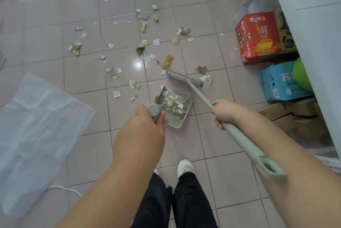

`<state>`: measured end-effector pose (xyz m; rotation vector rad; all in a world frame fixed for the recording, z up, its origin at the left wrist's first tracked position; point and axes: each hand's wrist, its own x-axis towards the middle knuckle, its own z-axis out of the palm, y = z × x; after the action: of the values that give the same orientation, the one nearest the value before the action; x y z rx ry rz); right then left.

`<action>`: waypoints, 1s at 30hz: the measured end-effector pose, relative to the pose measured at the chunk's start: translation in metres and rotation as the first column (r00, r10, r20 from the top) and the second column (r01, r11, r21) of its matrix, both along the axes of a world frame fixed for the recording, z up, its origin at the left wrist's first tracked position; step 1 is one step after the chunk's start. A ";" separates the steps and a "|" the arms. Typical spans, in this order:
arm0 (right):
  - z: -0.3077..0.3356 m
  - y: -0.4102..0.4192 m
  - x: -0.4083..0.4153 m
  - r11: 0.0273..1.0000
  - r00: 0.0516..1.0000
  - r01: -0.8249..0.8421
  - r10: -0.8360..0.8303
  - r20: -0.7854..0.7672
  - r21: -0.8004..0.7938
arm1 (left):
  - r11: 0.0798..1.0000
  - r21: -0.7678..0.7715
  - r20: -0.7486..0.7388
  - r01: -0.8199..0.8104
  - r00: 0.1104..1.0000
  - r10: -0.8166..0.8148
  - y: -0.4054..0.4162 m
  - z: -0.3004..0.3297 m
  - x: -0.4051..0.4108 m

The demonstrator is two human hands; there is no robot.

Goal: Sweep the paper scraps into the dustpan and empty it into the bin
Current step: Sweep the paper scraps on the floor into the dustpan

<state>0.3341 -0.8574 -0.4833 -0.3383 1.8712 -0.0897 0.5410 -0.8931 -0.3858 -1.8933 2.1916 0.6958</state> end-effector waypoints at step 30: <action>-0.017 -0.019 -0.084 0.961 0.961 0.274 -0.273 -0.051 0.017 | 0.981 -0.122 -0.128 0.153 0.977 -0.168 -0.036 -0.007 -0.074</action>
<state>0.2497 -0.8768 -0.5000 -0.0631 1.9563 -0.2490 0.4671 -0.9288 -0.3932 -1.7386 2.4852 0.7079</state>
